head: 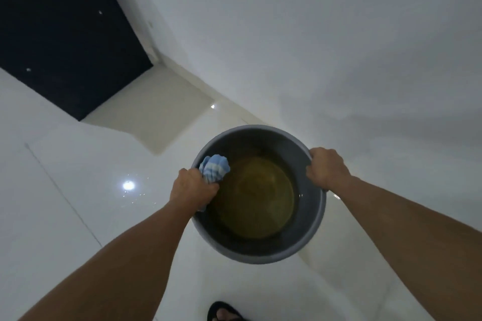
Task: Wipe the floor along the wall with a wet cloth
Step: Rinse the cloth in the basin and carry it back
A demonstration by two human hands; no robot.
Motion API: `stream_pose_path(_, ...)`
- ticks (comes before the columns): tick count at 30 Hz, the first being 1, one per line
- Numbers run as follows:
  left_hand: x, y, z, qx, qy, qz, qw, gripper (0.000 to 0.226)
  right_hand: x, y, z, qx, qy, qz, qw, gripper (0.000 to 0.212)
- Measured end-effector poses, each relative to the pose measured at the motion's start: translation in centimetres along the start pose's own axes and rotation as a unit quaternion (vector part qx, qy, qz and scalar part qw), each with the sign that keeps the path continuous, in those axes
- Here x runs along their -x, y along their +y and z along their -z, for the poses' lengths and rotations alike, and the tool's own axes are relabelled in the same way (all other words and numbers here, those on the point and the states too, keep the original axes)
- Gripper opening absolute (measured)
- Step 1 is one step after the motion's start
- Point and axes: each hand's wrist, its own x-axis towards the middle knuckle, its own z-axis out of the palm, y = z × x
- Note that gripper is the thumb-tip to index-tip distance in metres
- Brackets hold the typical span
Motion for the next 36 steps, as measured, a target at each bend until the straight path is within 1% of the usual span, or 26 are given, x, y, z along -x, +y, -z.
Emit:
stream_pose_path(5,5.4,8.8,-2.7,-0.034,-0.031,-0.068,0.997,0.026,6.1,10.3,4.1,-0.052,0.03,-0.071,0.996,0.027)
stream_pose_path(10,13.9,18.4,-9.2,-0.074,-0.043,-0.174,0.981,0.026,14.7,23.7,7.6,-0.084,0.077,-0.141,0.983,0.022)
stream_pose_path(16,26.4,28.5,-18.7,-0.114,-0.083,-0.271,0.952,0.028,26.8,40.6,9.2,-0.124,0.115,-0.224,0.96,0.027)
stream_pose_path(20,35.8,34.7,-25.5,-0.152,-0.111,-0.332,0.924,0.027,35.9,51.6,9.1,-0.15,0.125,-0.281,0.94,0.024)
stream_pose_path(22,40.4,37.6,-29.6,-0.17,-0.129,-0.365,0.906,0.029,40.5,57.0,8.9,-0.156,0.132,-0.316,0.926,0.022)
stream_pose_path(25,47.1,41.3,-35.7,-0.229,-0.165,-0.426,0.86,0.029,47.1,64.5,7.7,-0.169,0.144,-0.37,0.902,0.018)
stream_pose_path(28,53.0,44.7,-41.8,-0.239,-0.195,-0.471,0.827,0.024,53.1,71.4,5.6,-0.186,0.153,-0.419,0.876,0.016)
stream_pose_path(31,58.2,48.0,-48.2,-0.241,-0.227,-0.491,0.806,0.024,58.6,77.9,3.5,-0.213,0.149,-0.471,0.843,0.015)
stream_pose_path(34,62.9,51.6,-54.2,-0.257,-0.257,-0.528,0.767,0.025,63.1,83.9,1.5,-0.238,0.151,-0.51,0.813,0.016)
stream_pose_path(36,65.5,53.9,-58.0,-0.267,-0.269,-0.546,0.747,0.022,65.3,87.8,0.1,-0.255,0.154,-0.532,0.793,0.017)
